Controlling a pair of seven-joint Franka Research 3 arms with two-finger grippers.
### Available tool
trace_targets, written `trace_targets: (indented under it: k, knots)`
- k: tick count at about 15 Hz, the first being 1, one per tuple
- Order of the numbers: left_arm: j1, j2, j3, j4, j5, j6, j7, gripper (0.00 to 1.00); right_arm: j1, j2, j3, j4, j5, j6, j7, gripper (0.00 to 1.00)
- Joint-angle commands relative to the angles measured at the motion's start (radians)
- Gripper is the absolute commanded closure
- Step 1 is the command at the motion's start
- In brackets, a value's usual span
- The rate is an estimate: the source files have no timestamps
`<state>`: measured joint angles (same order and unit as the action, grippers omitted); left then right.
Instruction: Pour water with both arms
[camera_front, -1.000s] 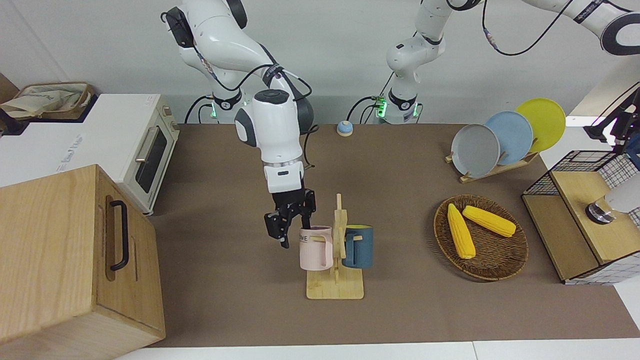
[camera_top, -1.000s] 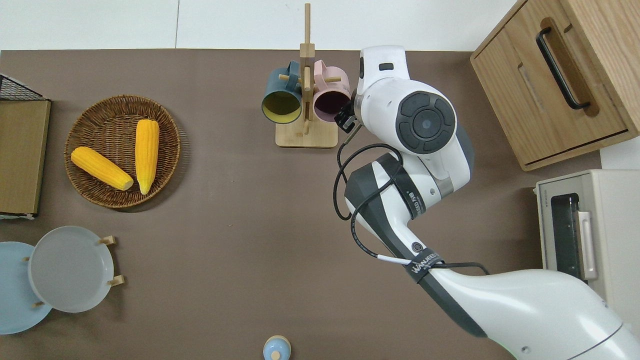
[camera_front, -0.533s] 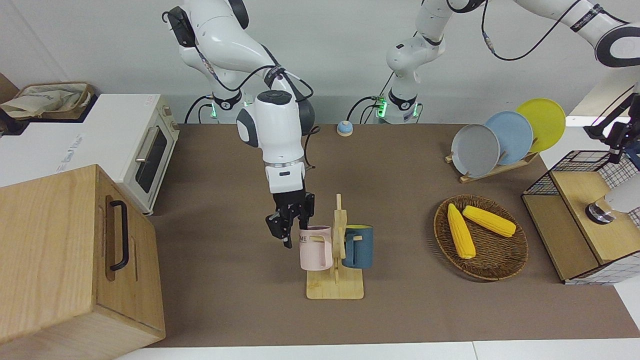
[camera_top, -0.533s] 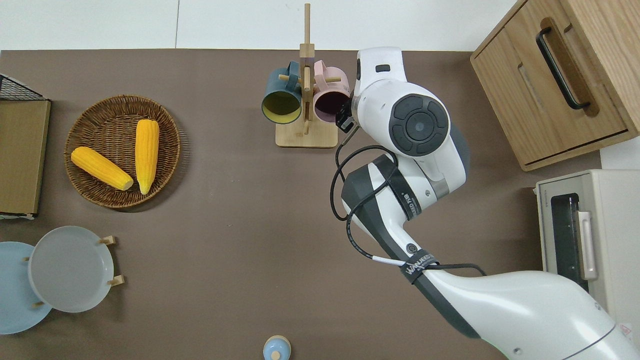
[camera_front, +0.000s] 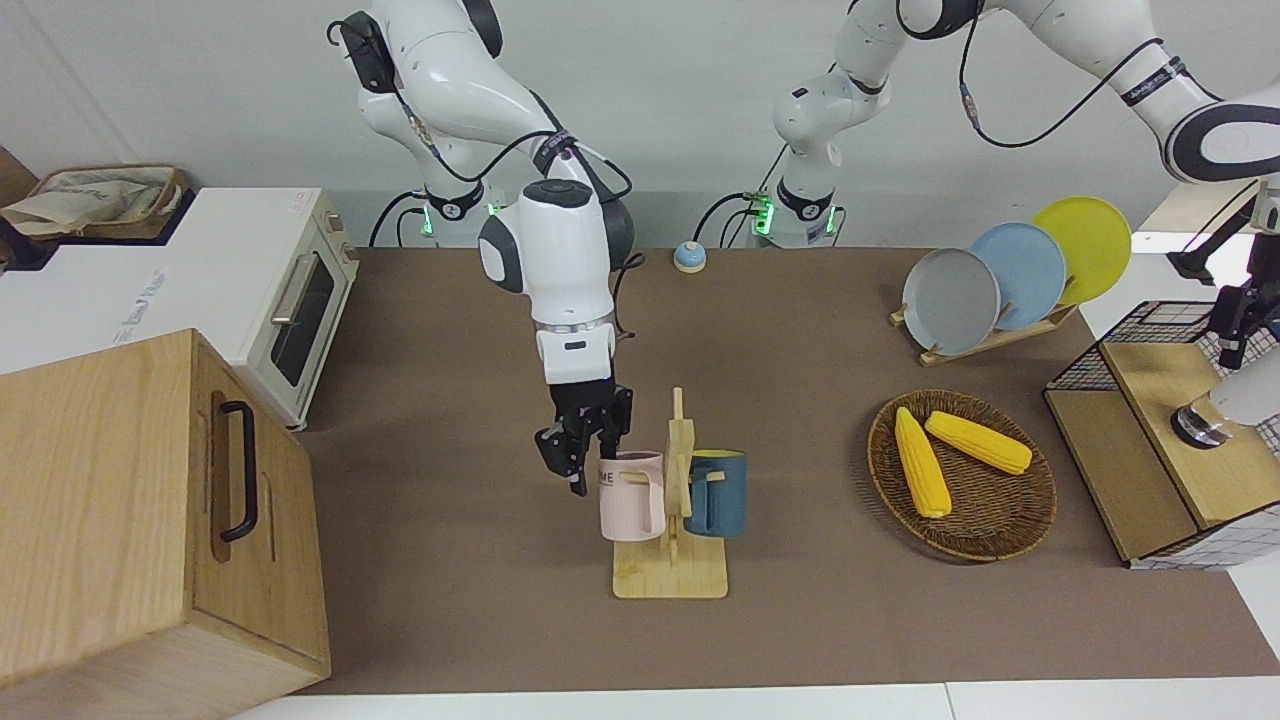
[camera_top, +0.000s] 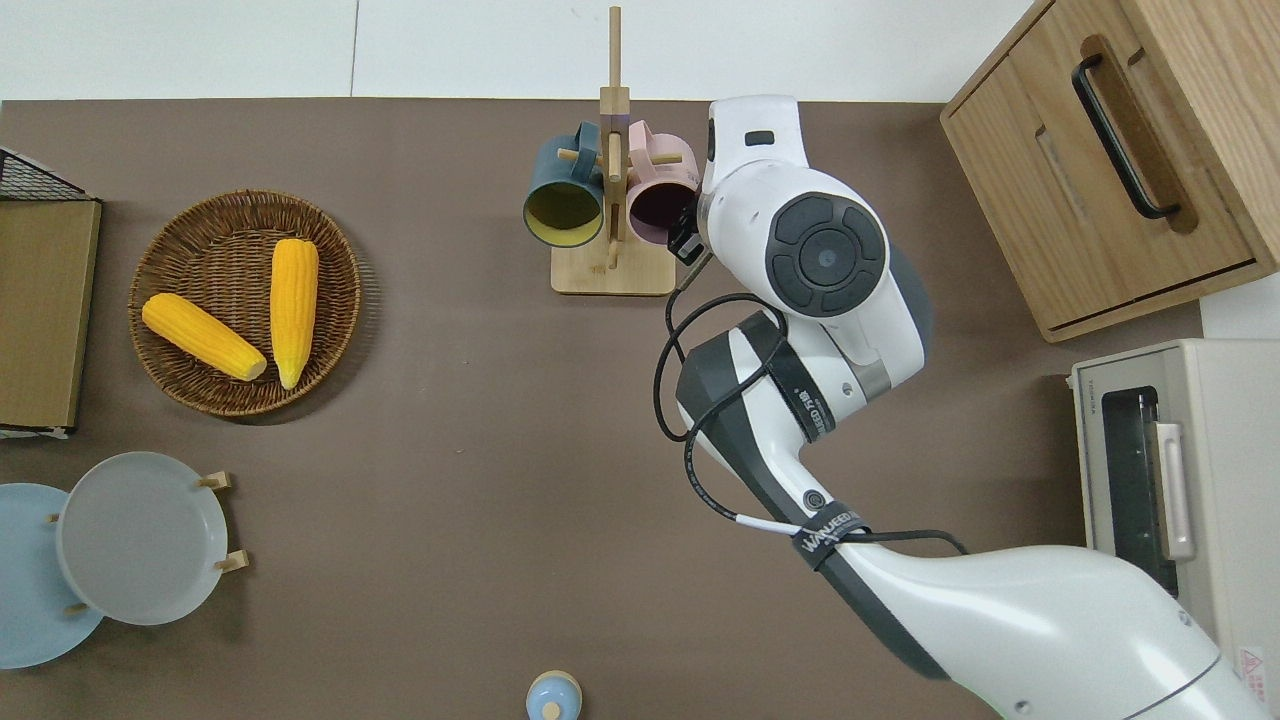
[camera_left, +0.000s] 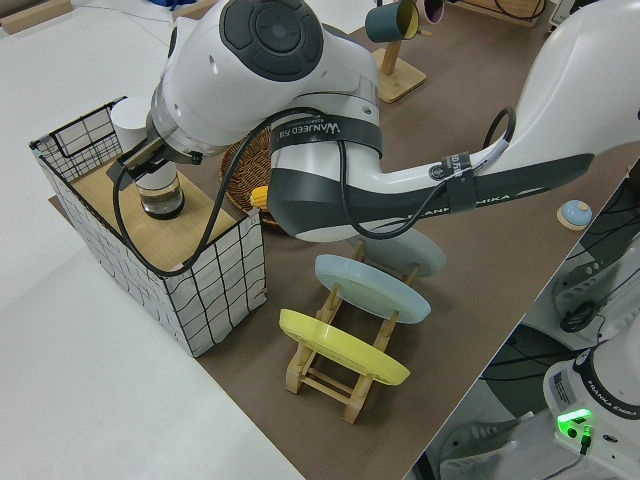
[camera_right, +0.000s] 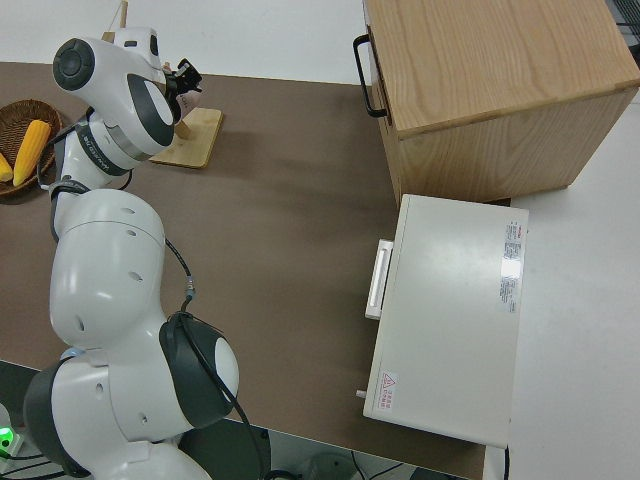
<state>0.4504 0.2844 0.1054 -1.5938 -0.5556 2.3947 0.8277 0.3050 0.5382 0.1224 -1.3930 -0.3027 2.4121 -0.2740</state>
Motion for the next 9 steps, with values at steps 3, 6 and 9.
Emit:
trace_targets:
  k: [3,6,9]
  knots:
    - [-0.002,0.035,-0.023,-0.009,-0.055,0.073,0.028,0.01,0.036,0.005,-0.032,0.031,-0.015,-0.007,0.045,0.494]
    - [-0.001,0.051,-0.027,-0.002,-0.059,0.099,0.037,0.01,0.036,0.005,-0.032,0.032,-0.015,-0.01,0.045,0.55]
    - [0.001,0.068,-0.03,0.003,-0.067,0.104,0.041,0.01,0.034,0.005,-0.032,0.034,-0.013,-0.008,0.045,0.624]
